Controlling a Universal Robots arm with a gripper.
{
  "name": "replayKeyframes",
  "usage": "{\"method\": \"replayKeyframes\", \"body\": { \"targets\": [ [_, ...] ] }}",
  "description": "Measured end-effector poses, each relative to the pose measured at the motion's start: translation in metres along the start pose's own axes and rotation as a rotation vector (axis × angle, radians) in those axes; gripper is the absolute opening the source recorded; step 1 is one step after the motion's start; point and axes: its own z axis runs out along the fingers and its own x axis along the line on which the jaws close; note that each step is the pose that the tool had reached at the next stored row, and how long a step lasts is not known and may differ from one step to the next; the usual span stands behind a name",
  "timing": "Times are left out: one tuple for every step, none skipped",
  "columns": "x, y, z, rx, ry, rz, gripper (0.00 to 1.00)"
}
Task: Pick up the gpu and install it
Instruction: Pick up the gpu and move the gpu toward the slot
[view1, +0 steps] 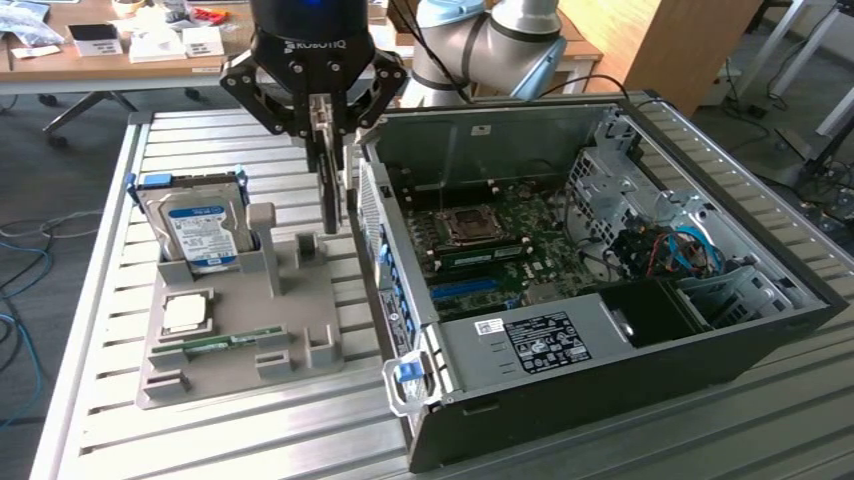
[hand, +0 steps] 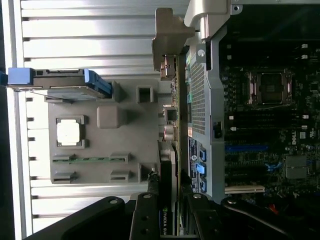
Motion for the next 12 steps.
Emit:
{"method": "replayKeyframes", "body": {
  "targets": [
    [-0.0008,0.0000,0.0000,0.0001,0.0000,0.000,0.27],
    [-0.0016,0.0001,0.0000,0.0000,0.0000,0.000,0.27],
    [-0.0025,0.0001,0.0000,0.0000,0.0000,0.000,0.27],
    [-0.0034,0.0002,0.0001,-0.0001,0.0000,0.000,0.27],
    [-0.0043,0.0002,0.0001,0.0000,0.0000,0.000,0.27],
    [-0.0051,0.0003,0.0001,0.0000,0.0000,0.000,0.27],
    [-0.0060,0.0003,0.0001,-0.0001,0.0000,0.000,0.27],
    [-0.0069,0.0004,0.0002,-0.0001,0.0000,0.000,0.27],
    [-0.0078,0.0004,0.0002,-0.0001,0.0000,0.000,0.27],
    [-0.0087,0.0005,0.0002,-0.0002,0.0000,0.000,0.27],
    [-0.0095,0.0005,0.0002,-0.0002,0.0001,0.000,0.27],
    [-0.0104,0.0006,0.0003,-0.0002,0.0000,0.000,0.27]
  ]
}}
